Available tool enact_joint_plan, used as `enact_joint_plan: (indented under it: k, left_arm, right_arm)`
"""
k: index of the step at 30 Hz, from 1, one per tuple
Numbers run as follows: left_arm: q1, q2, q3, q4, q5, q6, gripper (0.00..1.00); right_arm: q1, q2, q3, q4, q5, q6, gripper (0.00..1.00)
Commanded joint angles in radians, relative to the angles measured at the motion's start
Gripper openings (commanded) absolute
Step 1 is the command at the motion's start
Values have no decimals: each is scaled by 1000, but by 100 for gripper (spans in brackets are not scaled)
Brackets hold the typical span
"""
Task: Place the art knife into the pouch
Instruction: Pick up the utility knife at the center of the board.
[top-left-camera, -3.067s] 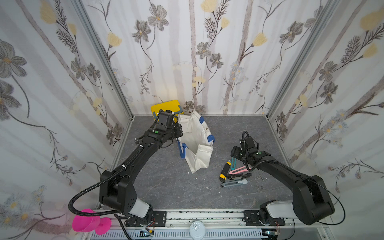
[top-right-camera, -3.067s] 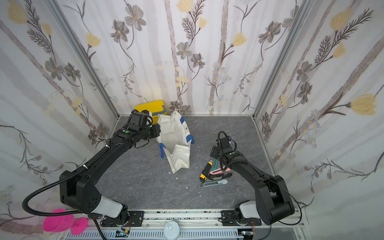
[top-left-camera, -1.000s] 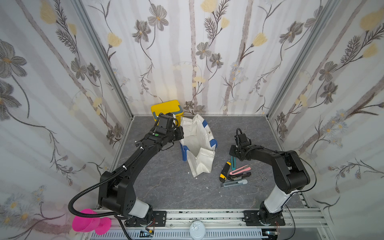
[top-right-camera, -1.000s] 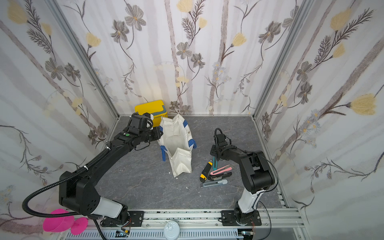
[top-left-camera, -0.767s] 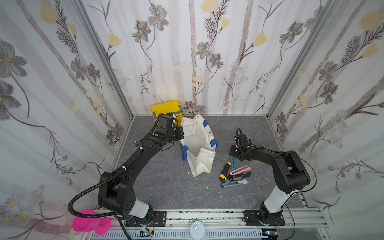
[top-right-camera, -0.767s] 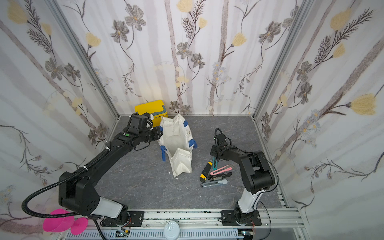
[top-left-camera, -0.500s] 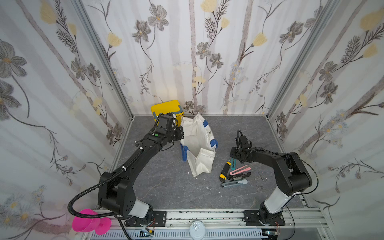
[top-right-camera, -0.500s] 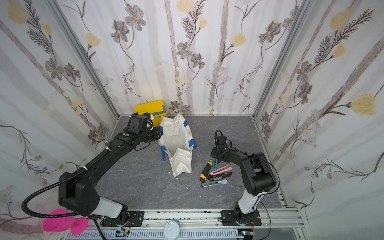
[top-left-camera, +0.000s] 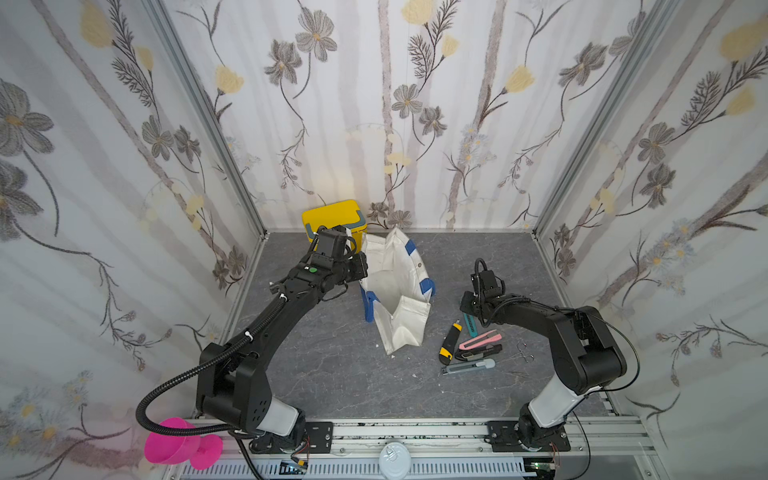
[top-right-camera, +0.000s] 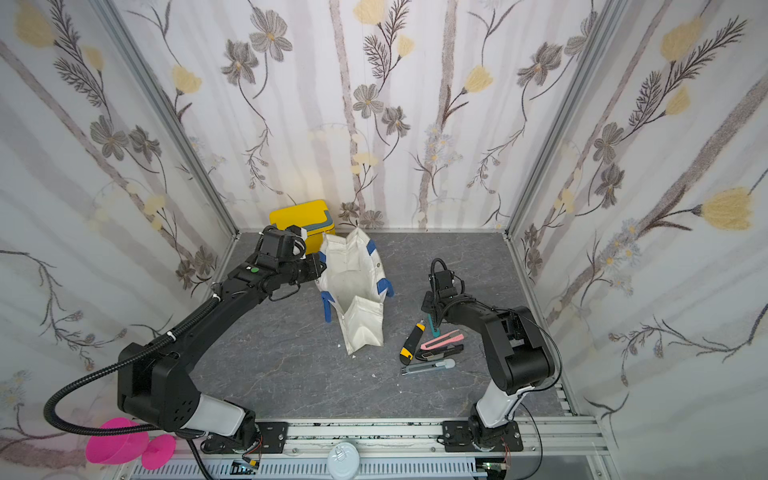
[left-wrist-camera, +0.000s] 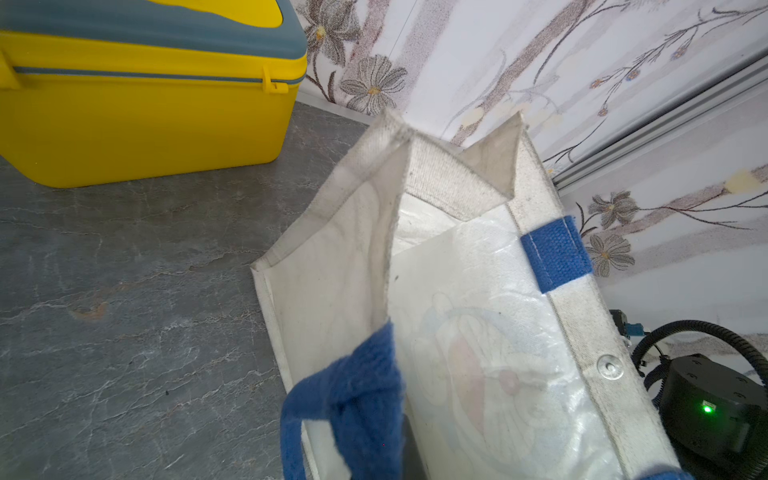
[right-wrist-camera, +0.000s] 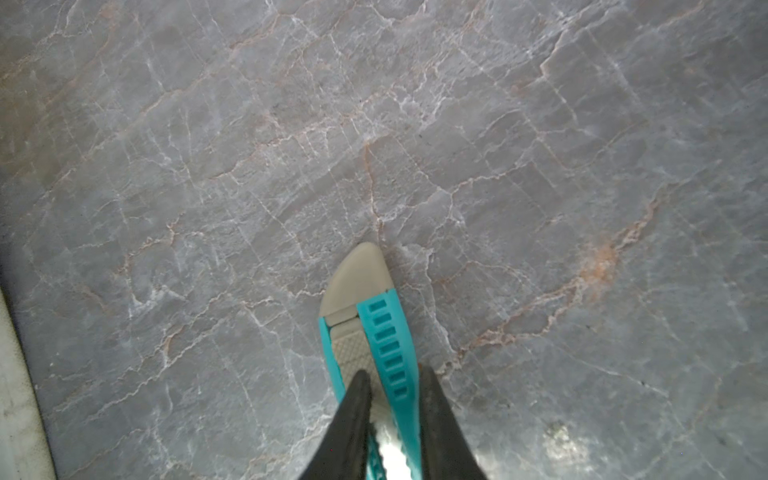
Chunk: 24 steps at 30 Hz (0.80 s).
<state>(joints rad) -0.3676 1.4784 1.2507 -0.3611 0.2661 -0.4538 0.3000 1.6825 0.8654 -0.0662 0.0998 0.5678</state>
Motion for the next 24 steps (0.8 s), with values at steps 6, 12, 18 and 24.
enact_joint_plan:
  k: [6,12,18,24]
  left_arm:
    - [0,5,4,39,18,-12,0]
    - [0,7,11,39,22,-12,0]
    - [0,9,10,39,25,-12,0]
    - [1,9,10,41,30,-11,0]
  right_arm:
    - [0,3,20,-21,-10,1,37]
    - [-1,31,11,-24,-15,-12,42]
    - [0,58,6,-26,2,-10,42]
    - [-1,66,1,-24,27,-8,40]
